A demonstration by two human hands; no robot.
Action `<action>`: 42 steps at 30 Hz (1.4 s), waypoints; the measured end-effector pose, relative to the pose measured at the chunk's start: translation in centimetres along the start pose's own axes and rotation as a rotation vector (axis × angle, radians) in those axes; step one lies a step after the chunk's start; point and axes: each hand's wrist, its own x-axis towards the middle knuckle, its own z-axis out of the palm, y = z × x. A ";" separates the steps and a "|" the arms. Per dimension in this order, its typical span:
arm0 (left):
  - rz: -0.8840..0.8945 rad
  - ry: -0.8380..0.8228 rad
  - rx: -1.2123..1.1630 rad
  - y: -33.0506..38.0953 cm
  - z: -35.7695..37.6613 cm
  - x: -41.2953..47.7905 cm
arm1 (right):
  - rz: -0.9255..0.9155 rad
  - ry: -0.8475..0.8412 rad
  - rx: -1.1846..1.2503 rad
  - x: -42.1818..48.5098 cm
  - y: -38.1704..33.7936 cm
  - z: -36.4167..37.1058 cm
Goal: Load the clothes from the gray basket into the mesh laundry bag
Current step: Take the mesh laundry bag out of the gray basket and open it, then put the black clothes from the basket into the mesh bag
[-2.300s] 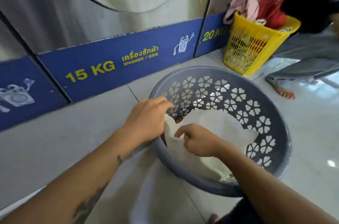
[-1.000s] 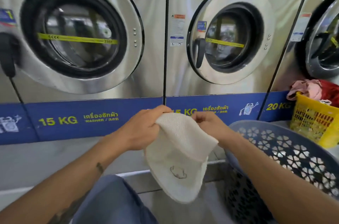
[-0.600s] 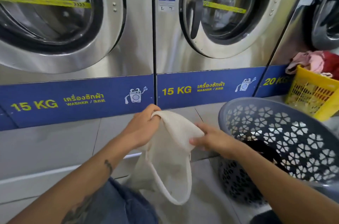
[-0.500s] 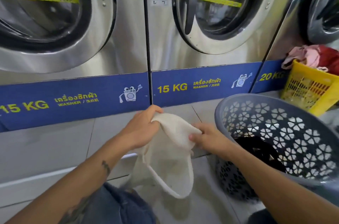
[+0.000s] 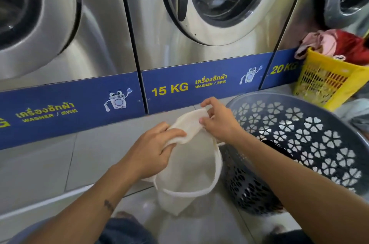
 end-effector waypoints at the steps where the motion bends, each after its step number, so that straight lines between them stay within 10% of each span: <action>1: -0.023 0.016 -0.021 -0.1 0.3 0.1 | -0.020 -0.013 -0.006 0.2 0.3 -0.1; 13: -0.221 0.105 -0.009 1.5 4.3 4.6 | -0.007 -0.060 -0.211 0.9 9.7 -6.7; 30: -0.405 0.128 0.152 2.1 8.1 11.2 | 0.535 -0.917 -1.075 0.1 25.3 -4.0; 42: -0.417 0.176 0.111 3.3 8.1 13.0 | 0.136 -0.691 -1.137 -0.7 24.0 -5.4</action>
